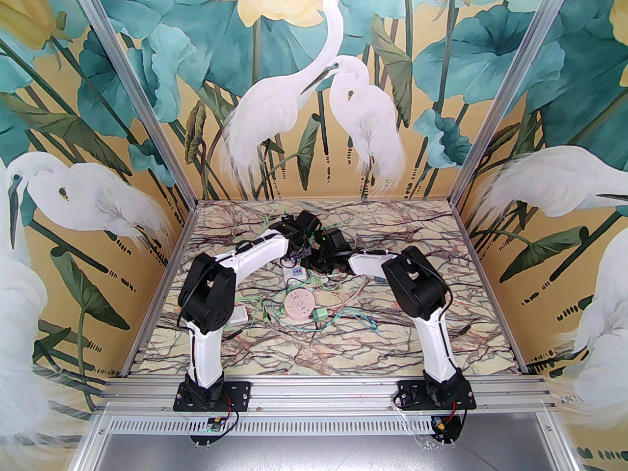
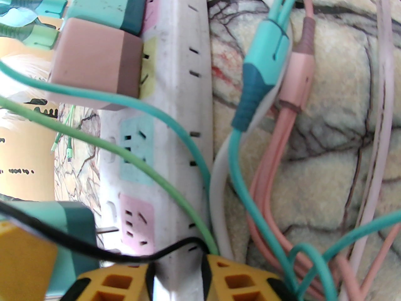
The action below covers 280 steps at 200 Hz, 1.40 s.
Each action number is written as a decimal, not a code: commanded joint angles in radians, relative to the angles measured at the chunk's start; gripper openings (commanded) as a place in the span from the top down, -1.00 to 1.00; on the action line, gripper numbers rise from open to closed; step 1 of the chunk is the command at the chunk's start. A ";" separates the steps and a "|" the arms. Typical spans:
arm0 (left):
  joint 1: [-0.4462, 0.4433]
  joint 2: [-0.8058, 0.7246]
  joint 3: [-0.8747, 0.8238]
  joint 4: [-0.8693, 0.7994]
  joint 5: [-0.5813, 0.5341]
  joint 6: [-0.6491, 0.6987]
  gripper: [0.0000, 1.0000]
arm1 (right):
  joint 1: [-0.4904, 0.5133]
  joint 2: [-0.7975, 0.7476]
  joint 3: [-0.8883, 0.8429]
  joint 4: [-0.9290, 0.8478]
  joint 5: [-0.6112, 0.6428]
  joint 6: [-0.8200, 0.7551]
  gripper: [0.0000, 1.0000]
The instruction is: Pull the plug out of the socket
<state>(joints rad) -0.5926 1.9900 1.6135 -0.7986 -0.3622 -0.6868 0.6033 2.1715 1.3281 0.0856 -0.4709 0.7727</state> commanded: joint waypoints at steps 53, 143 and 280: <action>-0.012 -0.035 0.047 -0.017 -0.007 0.021 0.54 | 0.022 -0.223 -0.238 0.074 0.093 -0.142 0.10; -0.030 -0.022 0.112 0.040 0.084 0.083 0.52 | -0.013 -0.638 -0.558 0.236 0.540 -0.158 -0.31; -0.098 0.420 0.642 -0.044 0.124 0.236 0.41 | -0.052 -0.777 -0.671 0.246 0.768 -0.095 -0.80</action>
<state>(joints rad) -0.6926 2.3383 2.1654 -0.8135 -0.2848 -0.4824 0.5495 1.3918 0.6579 0.3191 0.2752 0.6613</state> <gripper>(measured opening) 0.295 0.899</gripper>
